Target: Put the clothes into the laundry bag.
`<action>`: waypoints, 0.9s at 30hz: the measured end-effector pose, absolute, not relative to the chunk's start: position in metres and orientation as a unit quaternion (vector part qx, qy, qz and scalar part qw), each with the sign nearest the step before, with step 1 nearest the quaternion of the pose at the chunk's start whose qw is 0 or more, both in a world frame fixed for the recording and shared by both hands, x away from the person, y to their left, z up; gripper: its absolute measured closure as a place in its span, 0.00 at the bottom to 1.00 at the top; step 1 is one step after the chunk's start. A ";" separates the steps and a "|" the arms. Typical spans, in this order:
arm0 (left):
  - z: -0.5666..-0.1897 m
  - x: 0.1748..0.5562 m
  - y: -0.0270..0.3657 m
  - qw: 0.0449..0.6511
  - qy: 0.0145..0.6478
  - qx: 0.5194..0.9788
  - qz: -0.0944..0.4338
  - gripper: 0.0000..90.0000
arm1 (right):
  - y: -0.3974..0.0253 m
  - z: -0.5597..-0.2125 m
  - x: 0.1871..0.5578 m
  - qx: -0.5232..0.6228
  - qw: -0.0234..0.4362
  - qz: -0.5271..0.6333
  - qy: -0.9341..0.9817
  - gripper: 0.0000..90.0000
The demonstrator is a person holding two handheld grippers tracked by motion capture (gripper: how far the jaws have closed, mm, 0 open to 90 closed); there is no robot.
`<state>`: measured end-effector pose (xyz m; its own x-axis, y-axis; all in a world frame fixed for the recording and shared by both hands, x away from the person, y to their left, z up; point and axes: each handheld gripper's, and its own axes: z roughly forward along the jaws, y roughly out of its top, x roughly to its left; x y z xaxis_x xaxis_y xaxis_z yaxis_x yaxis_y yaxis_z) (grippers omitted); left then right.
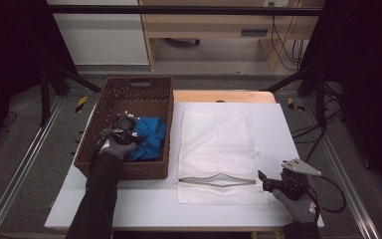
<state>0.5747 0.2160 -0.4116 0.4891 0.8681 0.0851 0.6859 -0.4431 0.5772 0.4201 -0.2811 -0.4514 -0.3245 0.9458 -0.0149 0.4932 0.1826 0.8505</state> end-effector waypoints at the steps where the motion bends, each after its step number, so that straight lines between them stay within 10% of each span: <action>1: -0.409 0.574 0.217 0.257 0.473 0.821 0.191 0.70 | -0.281 -0.451 0.420 0.505 0.288 0.392 0.713 0.06; 27: -0.377 0.548 0.244 0.438 0.491 0.705 0.264 0.70 | -0.283 -0.449 0.420 0.503 0.296 0.395 0.709 0.06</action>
